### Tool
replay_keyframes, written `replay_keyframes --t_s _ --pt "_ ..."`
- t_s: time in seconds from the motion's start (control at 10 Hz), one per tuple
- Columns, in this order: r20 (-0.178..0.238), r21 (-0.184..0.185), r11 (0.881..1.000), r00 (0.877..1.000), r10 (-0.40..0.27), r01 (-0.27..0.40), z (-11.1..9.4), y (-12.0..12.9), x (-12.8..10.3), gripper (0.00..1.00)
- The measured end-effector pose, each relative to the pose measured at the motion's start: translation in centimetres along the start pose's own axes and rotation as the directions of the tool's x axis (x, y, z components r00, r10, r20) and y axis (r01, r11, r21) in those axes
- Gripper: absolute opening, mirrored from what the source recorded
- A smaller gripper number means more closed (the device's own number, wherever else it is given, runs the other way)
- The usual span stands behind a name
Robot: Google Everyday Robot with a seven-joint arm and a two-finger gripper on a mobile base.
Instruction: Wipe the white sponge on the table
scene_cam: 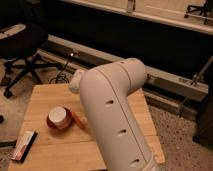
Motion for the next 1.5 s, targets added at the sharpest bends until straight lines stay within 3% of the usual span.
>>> replay_keyframes --t_s 0.8,1.5 --pt "0.028 -0.043 0.998 0.999 -0.039 0.040 -0.1 4.4 1.7 0.20" --pt "0.042 -0.037 0.999 0.999 0.013 -0.012 2.7 7.7 0.8 0.20"
